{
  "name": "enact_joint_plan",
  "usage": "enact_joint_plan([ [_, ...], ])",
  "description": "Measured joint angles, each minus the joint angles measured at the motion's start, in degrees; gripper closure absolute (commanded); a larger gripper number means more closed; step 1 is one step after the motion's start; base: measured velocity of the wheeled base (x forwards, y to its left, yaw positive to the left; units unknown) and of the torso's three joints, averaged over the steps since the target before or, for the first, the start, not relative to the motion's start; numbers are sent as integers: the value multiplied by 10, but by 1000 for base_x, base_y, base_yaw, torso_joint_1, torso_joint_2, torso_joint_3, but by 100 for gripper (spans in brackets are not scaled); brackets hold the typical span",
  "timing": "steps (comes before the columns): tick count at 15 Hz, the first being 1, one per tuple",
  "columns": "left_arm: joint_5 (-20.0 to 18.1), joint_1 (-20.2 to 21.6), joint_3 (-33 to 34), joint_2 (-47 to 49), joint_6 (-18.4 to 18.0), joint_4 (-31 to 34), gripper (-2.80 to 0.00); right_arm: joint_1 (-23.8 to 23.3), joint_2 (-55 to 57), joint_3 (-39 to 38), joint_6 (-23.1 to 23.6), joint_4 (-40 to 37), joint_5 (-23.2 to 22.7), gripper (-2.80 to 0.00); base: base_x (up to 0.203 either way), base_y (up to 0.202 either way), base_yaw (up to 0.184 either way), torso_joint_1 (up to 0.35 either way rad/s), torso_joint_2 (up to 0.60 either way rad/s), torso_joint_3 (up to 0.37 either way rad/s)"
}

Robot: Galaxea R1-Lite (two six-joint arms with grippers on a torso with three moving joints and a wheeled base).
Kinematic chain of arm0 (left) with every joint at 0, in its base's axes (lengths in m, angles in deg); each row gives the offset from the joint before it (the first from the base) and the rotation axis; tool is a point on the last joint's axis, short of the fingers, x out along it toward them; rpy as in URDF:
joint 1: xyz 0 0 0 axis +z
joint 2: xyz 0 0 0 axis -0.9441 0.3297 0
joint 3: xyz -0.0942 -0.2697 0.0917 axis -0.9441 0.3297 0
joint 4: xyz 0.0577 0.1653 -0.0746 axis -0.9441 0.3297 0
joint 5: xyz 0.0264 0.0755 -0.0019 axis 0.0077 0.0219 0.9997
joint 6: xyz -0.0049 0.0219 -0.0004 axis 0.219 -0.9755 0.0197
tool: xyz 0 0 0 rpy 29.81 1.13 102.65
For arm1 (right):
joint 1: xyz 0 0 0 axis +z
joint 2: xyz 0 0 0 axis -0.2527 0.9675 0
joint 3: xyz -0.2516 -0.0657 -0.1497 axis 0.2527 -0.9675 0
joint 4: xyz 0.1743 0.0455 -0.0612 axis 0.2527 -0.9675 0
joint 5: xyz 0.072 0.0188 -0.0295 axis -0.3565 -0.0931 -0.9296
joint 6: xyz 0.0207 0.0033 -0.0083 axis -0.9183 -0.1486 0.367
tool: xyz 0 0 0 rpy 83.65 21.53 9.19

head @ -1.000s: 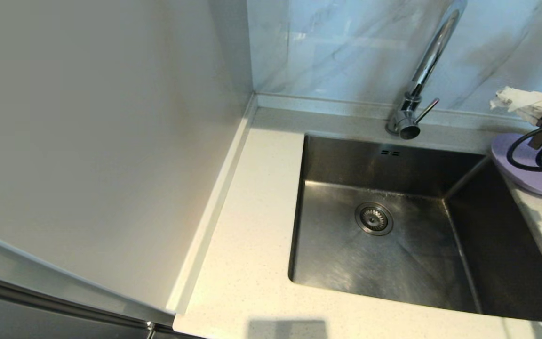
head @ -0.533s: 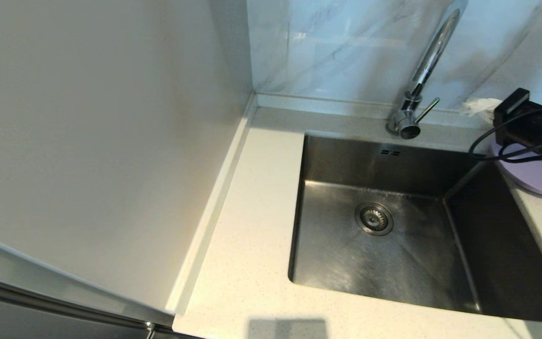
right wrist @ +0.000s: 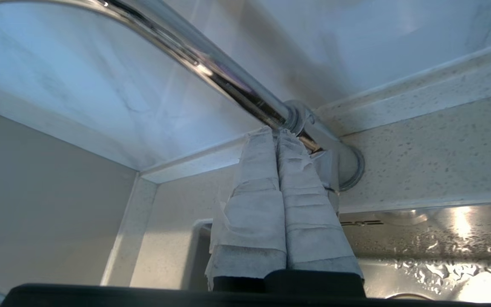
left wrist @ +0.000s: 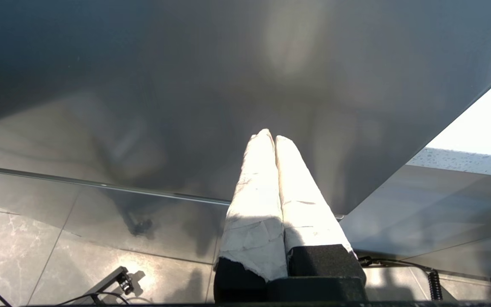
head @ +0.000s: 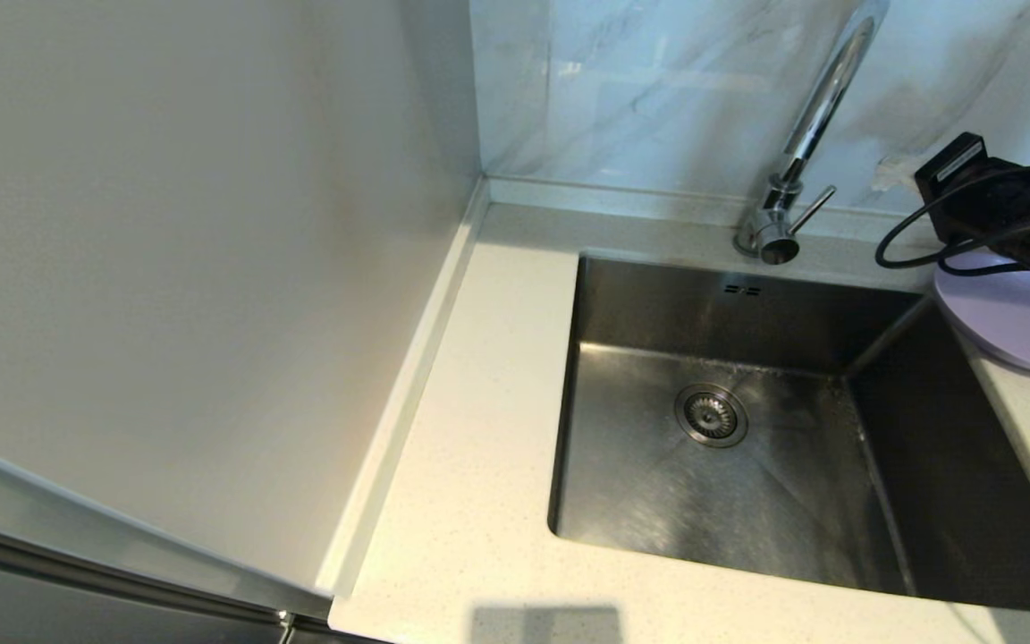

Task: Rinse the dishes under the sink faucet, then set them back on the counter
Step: Turn on the faucet

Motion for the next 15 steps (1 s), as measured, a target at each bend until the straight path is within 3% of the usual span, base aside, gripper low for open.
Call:
enact_joint_plan([
  [8, 0, 0, 0, 0, 0, 0, 0, 37, 49, 114, 68, -110, 25, 0, 0, 0, 0, 0, 0, 0],
  [15, 0, 0, 0, 0, 0, 0, 0, 57, 69, 130, 92, -130, 27, 0, 0, 0, 0, 0, 0, 0],
])
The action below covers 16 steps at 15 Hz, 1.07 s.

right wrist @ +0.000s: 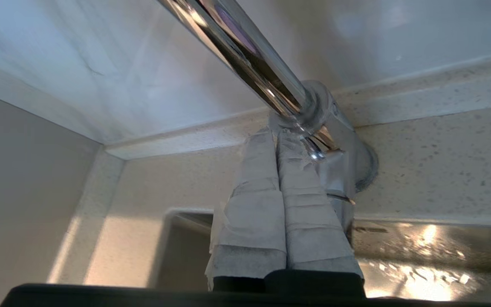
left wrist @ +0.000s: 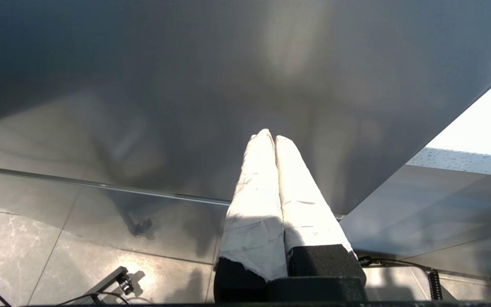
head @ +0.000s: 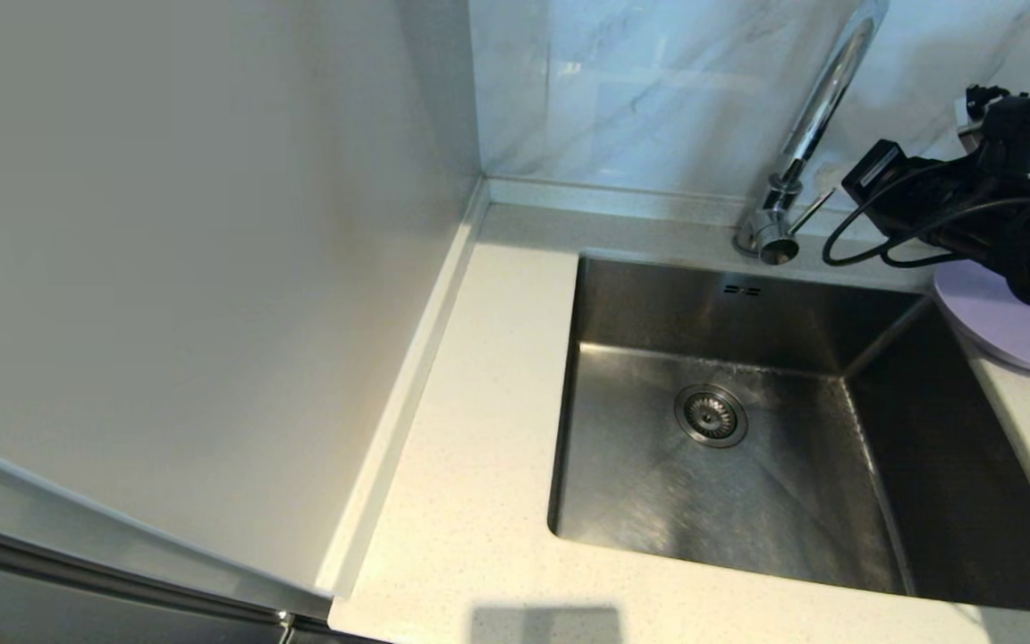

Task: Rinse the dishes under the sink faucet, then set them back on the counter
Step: Turn on the faucet, then pick up the plate

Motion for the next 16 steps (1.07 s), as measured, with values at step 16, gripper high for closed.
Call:
enact_joint_plan([
  [16, 0, 0, 0, 0, 1, 0, 0, -19, -42, -5, 74, -68, 47, 0, 0, 0, 0, 0, 0, 0],
])
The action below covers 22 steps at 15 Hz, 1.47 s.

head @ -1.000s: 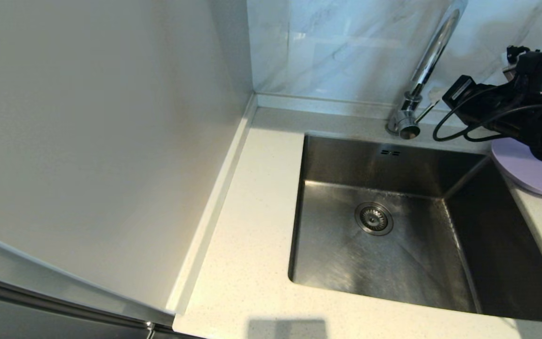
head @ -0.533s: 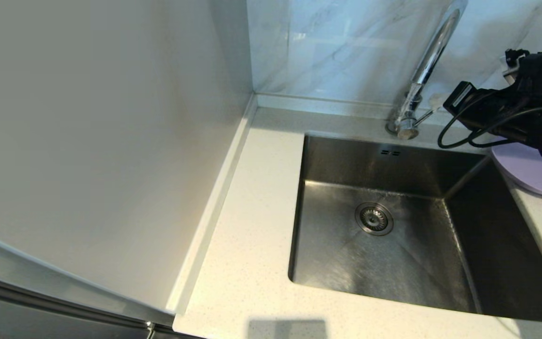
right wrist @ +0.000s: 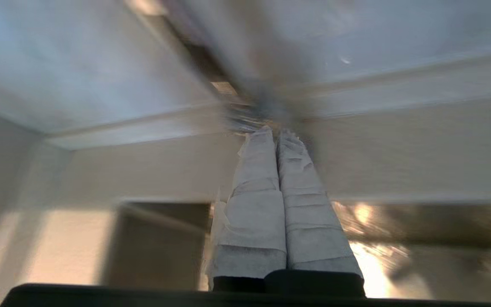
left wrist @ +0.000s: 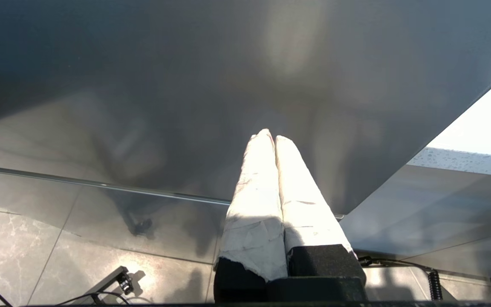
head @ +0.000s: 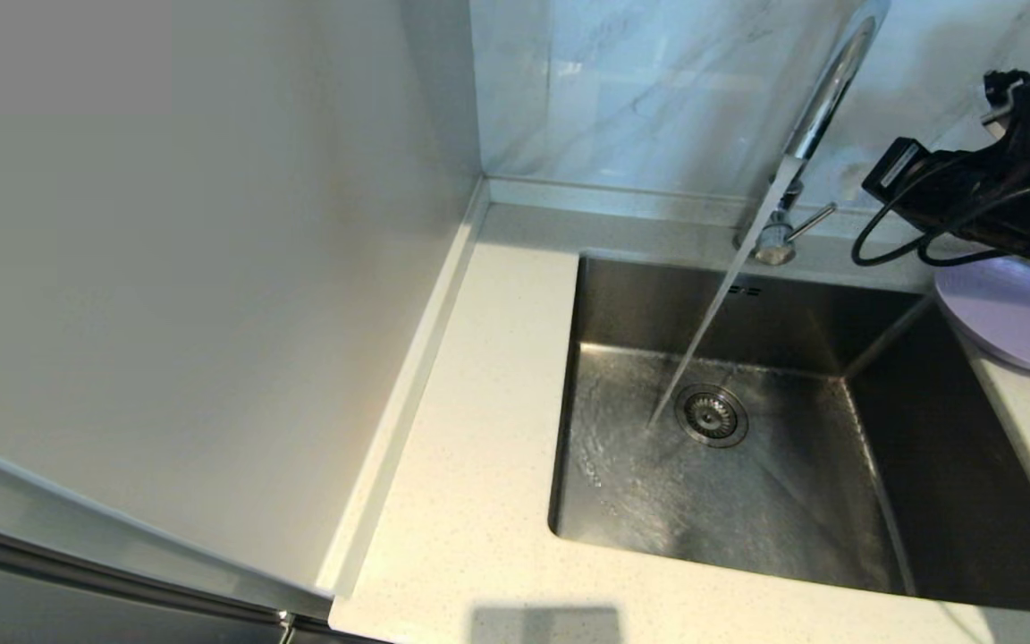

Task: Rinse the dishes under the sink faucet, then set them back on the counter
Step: Pick up the plate

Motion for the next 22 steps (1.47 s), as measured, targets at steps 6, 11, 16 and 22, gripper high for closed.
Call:
enact_joint_plan([
  [6, 0, 0, 0, 0, 0, 0, 0, -67, -42, -4, 142, -159, 38, 0, 0, 0, 0, 0, 0, 0],
  [11, 0, 0, 0, 0, 0, 0, 0, -136, -94, -67, 367, -246, 48, 0, 0, 0, 0, 0, 0, 0],
  [16, 0, 0, 0, 0, 0, 0, 0, -159, -109, -126, 507, -242, 84, 0, 0, 0, 0, 0, 0, 0],
  [22, 0, 0, 0, 0, 0, 0, 0, -157, -88, -133, 515, -196, 95, 0, 0, 0, 0, 0, 0, 0],
])
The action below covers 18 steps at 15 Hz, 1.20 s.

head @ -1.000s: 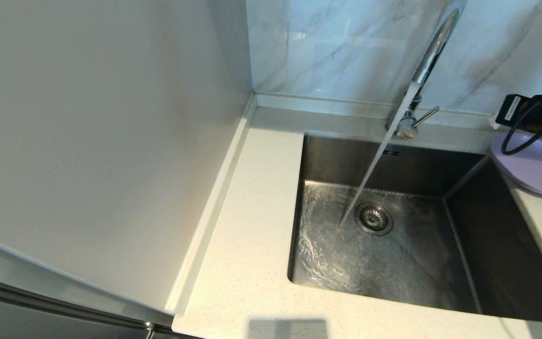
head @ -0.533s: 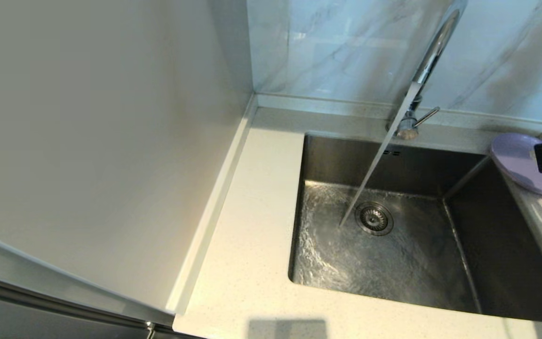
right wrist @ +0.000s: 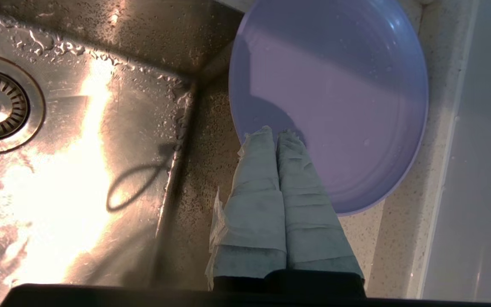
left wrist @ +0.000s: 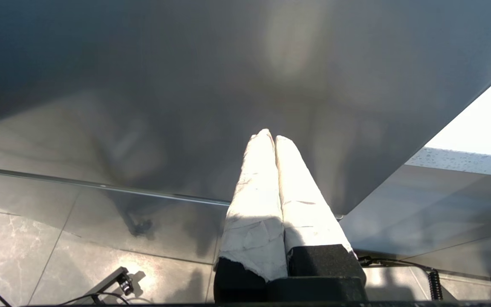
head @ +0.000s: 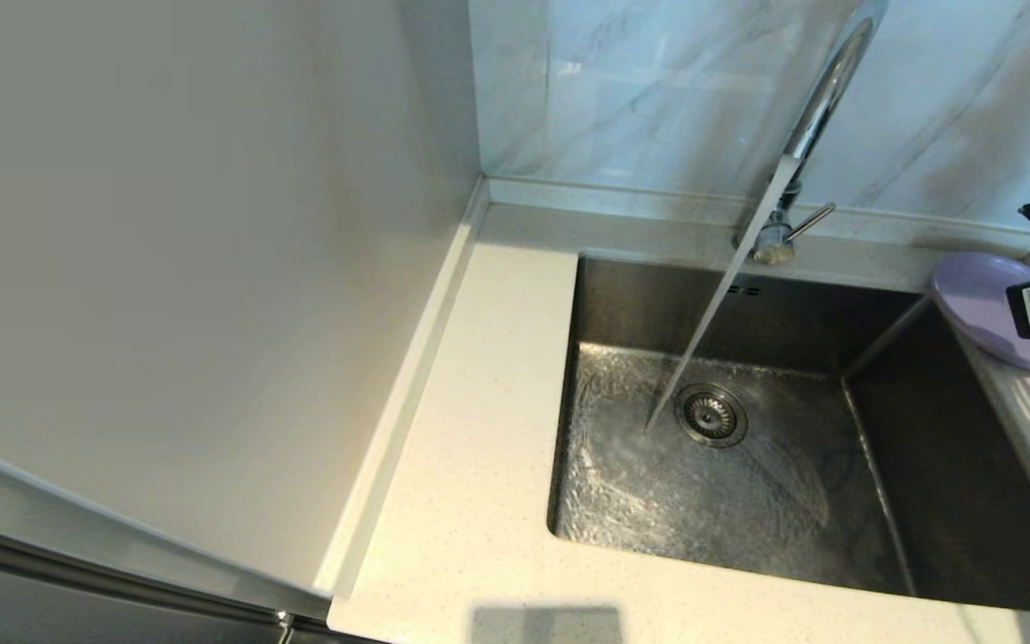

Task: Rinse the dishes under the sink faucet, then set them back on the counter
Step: Pick up the plate

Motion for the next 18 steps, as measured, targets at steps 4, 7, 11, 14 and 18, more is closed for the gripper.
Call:
enact_joint_plan([
  [4, 0, 0, 0, 0, 0, 0, 0, 11, -3, -3, -13, 3, 30, -280, 0, 0, 0, 0, 0, 0],
  [7, 0, 0, 0, 0, 0, 0, 0, 24, -4, -6, -16, 2, 40, -280, 0, 0, 0, 0, 0, 0],
  [11, 0, 0, 0, 0, 0, 0, 0, 43, 22, 5, -77, 2, 30, -280, 0, 0, 0, 0, 0, 0],
  [14, 0, 0, 0, 0, 0, 0, 0, 51, 54, 19, -105, 6, 28, -280, 0, 0, 0, 0, 0, 0],
  [18, 0, 0, 0, 0, 0, 0, 0, 55, 99, 29, -113, 68, 61, -280, 0, 0, 0, 0, 0, 0],
])
